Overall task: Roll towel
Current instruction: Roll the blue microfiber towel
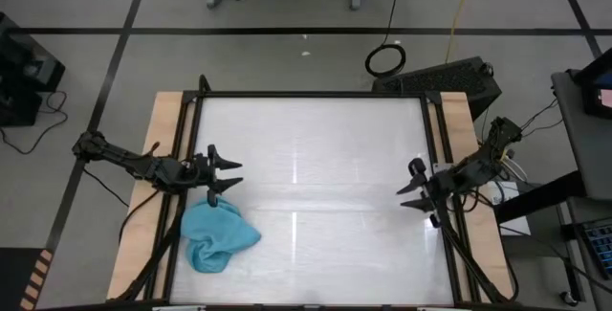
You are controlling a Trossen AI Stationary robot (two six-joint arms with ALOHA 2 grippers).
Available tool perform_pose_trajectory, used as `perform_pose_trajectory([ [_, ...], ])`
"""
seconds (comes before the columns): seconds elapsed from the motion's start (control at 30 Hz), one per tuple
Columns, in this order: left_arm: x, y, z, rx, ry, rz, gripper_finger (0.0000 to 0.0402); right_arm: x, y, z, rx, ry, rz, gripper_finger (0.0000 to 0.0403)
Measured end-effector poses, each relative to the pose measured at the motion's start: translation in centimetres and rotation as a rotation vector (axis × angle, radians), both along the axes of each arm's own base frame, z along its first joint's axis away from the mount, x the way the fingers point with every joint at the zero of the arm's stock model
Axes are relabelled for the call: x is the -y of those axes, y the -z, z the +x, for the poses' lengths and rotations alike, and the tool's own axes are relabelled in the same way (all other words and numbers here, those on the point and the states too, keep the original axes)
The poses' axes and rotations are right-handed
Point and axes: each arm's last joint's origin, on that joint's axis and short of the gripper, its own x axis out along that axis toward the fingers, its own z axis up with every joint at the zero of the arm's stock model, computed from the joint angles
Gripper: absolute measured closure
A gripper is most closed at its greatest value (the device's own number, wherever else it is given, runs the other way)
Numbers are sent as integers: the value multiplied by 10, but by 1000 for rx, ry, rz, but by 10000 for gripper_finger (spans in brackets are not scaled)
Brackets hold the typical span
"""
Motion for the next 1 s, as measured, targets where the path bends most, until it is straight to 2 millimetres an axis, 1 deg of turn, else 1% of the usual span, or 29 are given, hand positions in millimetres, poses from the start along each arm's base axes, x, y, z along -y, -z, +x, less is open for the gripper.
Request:
perform_pose_trajectory([
  [0.13,0,0,0,0,0,0,187,2,-13,-2,103,6,86,264],
  [0.27,0,0,0,0,0,0,187,3,-29,-3,253,28,119,242],
  [0.4,0,0,0,1,0,0,187,1,-45,-1,361,80,89,197],
  [0.47,0,0,0,1,0,0,187,-1,-60,3,382,99,66,171],
  [0.57,0,0,0,0,0,0,187,-8,-88,12,378,111,23,133],
  [0.67,0,0,0,1,0,0,187,-22,-117,30,333,107,-47,105],
  [0.8,0,0,0,1,0,0,187,-49,-146,65,229,91,-179,88],
  [0.87,0,0,0,0,0,0,187,-62,-153,85,157,89,-247,88],
  [1.0,0,0,0,1,0,0,187,-87,-155,128,47,98,-331,89],
])
